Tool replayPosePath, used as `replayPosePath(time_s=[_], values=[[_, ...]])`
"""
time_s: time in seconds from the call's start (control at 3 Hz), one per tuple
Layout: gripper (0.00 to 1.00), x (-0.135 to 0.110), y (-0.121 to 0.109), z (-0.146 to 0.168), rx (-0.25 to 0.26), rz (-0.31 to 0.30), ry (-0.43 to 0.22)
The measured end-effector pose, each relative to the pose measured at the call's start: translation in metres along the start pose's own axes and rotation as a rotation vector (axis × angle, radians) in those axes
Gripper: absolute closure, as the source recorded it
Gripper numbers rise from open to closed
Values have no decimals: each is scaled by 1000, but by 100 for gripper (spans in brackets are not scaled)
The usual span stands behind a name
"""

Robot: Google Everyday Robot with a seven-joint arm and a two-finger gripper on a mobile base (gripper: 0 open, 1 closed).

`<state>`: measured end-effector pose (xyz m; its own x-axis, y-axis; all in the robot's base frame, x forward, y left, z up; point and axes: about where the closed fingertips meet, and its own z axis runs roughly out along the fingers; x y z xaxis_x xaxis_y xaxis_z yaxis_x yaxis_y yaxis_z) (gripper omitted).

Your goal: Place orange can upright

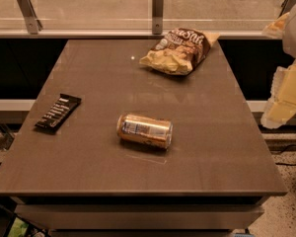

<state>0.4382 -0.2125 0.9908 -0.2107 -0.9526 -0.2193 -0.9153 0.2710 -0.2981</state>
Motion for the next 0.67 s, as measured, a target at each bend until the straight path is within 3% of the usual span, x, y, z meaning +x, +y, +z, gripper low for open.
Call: replayPosePath(time_s=[0.67], values=[[0, -7, 8, -7, 14, 12, -4]])
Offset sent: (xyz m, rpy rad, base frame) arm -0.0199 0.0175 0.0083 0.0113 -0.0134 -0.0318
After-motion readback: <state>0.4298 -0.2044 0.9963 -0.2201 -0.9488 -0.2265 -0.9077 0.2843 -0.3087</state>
